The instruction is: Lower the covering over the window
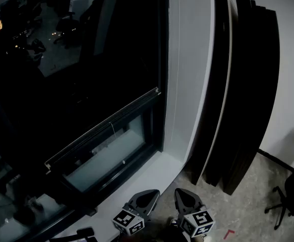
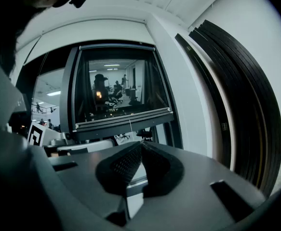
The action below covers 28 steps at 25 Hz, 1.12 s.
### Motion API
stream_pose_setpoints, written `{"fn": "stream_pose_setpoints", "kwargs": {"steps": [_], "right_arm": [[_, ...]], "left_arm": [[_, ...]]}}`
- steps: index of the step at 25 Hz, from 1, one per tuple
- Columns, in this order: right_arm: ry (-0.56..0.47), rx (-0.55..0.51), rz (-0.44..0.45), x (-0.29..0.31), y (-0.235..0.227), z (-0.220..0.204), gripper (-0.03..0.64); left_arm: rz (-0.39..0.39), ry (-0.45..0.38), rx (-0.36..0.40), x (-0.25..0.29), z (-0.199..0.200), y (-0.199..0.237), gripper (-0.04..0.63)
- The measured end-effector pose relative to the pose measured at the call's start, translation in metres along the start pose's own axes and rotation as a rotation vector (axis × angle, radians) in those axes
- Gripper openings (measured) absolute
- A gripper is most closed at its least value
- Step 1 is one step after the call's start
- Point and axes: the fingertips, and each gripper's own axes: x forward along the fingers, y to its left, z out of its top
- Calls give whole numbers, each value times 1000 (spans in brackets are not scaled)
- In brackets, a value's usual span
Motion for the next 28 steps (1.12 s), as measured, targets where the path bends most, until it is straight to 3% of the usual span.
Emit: {"fn": "stream_pose_setpoints", "kwargs": {"steps": [8,21,24,28], "right_arm": [[-40,20,60,56,-40,10,2],[-24,-70,162,168,-179,61,2],[-18,-127,189,185,-196,70,2],[-31,-102,213,208,-217,86,3]], "left_arm": [[83,-7,-28,46,1,53,0],[169,-40,13,199,10,135,0],[204,-25,15,218,11,146,0],[221,7,21,235,9,156,0]]}}
